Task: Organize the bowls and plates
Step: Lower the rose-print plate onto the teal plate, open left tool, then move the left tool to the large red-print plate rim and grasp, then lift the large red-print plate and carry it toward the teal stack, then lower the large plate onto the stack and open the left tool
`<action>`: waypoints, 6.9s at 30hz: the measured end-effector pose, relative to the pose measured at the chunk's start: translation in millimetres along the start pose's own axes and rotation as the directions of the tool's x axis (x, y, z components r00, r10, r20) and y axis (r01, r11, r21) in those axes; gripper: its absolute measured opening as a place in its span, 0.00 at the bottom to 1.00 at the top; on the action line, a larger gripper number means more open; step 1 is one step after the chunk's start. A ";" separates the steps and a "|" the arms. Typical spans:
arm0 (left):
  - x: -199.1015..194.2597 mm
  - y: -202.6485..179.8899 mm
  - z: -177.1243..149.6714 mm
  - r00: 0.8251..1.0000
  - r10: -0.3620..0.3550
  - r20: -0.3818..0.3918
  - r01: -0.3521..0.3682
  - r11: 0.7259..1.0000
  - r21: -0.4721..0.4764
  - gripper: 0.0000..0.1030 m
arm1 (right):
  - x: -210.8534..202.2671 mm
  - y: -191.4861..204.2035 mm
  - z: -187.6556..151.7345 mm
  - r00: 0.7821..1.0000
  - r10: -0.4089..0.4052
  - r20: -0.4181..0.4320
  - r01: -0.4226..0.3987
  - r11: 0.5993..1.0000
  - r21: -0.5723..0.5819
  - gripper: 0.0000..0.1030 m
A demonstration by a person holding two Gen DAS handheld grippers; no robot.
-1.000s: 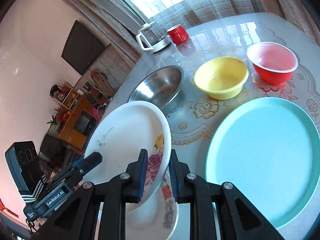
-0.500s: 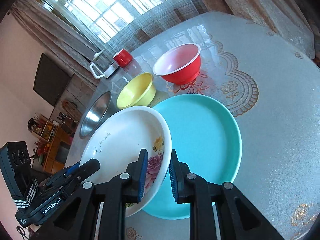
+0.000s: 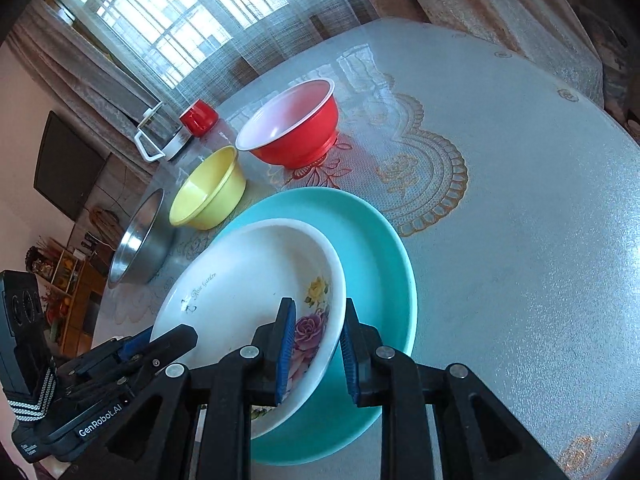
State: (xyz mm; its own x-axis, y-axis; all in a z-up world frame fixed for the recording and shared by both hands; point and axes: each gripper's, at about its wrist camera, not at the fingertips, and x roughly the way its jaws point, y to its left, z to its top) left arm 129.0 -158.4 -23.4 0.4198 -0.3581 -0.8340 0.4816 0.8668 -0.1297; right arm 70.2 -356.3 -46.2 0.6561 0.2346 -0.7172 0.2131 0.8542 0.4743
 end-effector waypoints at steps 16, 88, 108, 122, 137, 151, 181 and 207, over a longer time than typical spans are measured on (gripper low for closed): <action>-6.9 -2.5 -4.2 0.996 0.076 0.039 -0.076 0.997 0.003 0.49 | 10.4 37.2 -12.9 0.969 -0.232 0.082 0.245 0.934 -0.260 0.34; -141.5 194.6 -164.6 0.960 0.194 0.202 -0.088 0.893 -0.441 0.64 | 6.9 154.6 -101.0 0.944 0.271 -0.190 -0.326 0.858 -0.397 0.67; -104.8 189.9 -159.6 0.982 0.080 0.168 -0.005 0.912 -0.410 0.36 | 38.9 138.0 -114.5 0.896 0.359 -0.260 -0.430 0.849 -0.307 0.31; -98.3 181.7 -152.9 0.969 0.139 0.202 -0.050 0.919 -0.390 0.50 | 37.5 139.1 -117.3 0.888 0.378 -0.261 -0.451 0.826 -0.339 0.26; -101.4 177.2 -155.3 0.974 0.151 0.168 -0.086 0.936 -0.342 0.38 | 39.3 145.5 -116.1 0.895 0.350 -0.277 -0.433 0.831 -0.350 0.20; -108.2 161.3 -158.9 0.965 0.177 0.193 -0.111 0.944 -0.310 0.38 | 20.6 157.6 -116.7 0.953 0.245 -0.177 -0.302 0.810 -0.503 0.24; -82.1 64.7 -60.4 0.961 0.013 0.276 0.008 0.997 -0.075 0.38 | -37.2 84.9 -57.8 0.986 0.152 0.068 -0.112 0.907 -0.405 0.26; -8.5 18.3 2.9 0.983 -0.054 0.174 0.061 0.997 -0.035 0.38 | -16.7 28.6 -4.9 0.988 -0.035 0.148 0.083 0.938 -0.337 0.26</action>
State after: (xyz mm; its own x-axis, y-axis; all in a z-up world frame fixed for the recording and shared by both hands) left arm 136.5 -140.4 -17.2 0.5208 -0.4597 -0.7193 0.4791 0.8548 -0.1994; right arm 61.8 -333.5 -23.2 0.7479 0.1336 -0.6502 0.0107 0.9770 0.2131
